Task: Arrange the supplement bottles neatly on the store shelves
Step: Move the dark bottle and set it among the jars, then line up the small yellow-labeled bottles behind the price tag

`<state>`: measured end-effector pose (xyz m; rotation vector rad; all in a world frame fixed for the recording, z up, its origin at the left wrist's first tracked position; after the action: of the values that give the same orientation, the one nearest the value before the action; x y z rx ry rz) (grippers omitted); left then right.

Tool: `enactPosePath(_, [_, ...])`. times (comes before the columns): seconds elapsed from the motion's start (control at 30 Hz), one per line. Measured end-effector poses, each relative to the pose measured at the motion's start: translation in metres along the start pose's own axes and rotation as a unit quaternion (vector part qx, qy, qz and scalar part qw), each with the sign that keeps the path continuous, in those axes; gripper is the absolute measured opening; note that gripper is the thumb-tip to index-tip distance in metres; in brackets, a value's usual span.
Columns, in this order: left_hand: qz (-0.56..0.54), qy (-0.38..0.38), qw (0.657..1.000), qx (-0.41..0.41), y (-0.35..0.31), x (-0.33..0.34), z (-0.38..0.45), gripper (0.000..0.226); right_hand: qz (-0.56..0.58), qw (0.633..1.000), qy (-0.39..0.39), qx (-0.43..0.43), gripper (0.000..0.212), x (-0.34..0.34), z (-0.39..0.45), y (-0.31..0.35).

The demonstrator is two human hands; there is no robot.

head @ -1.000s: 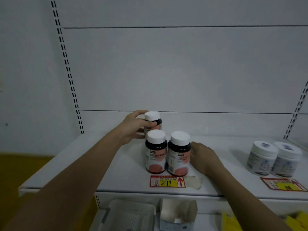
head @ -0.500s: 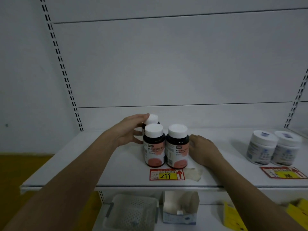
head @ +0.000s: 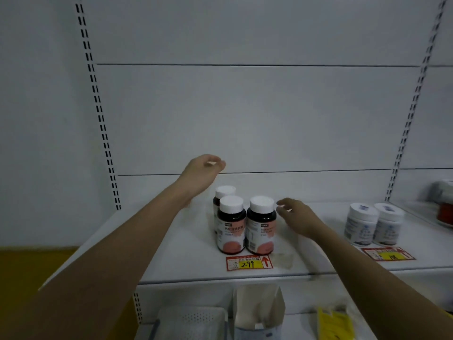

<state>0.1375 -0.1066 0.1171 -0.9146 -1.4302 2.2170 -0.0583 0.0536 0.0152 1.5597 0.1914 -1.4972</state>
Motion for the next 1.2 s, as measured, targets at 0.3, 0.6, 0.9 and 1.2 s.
enactPosePath(0.3, [0.174, 0.124, 0.973, 0.089, -0.081, 0.089, -0.023, 0.028, -0.027, 0.998, -0.031, -0.036, 0.034, -0.128, -0.045, 0.032])
enactPosePath(0.6, [0.217, 0.139, 0.958, 0.123, -0.14, 0.213, -0.094, 0.029, -0.102, 0.993, -0.049, 0.021, 0.031, -0.216, -0.13, -0.068])
enactPosePath(0.9, [0.18, 0.197, 0.958, 0.106, -0.171, 0.363, -0.167, 0.027, -0.102, 0.992, -0.038, 0.058, 0.027, -0.281, -0.228, -0.214])
enactPosePath(1.2, [0.127, 0.163, 0.972, 0.113, -0.16, 0.457, -0.202, 0.017, -0.024, 0.995, -0.072, 0.063, 0.022, -0.305, -0.256, -0.314])
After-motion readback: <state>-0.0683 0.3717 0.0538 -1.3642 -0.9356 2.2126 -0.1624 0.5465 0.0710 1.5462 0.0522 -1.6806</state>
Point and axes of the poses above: each hand's wrist, its own z-axis towards the middle knuckle, its own x-axis out of the palm, y = z × x, the point moved 2 cm from there along z, towards the middle knuckle, and after that the axes turned 7 degrees about -z, right-handed, at the moved point
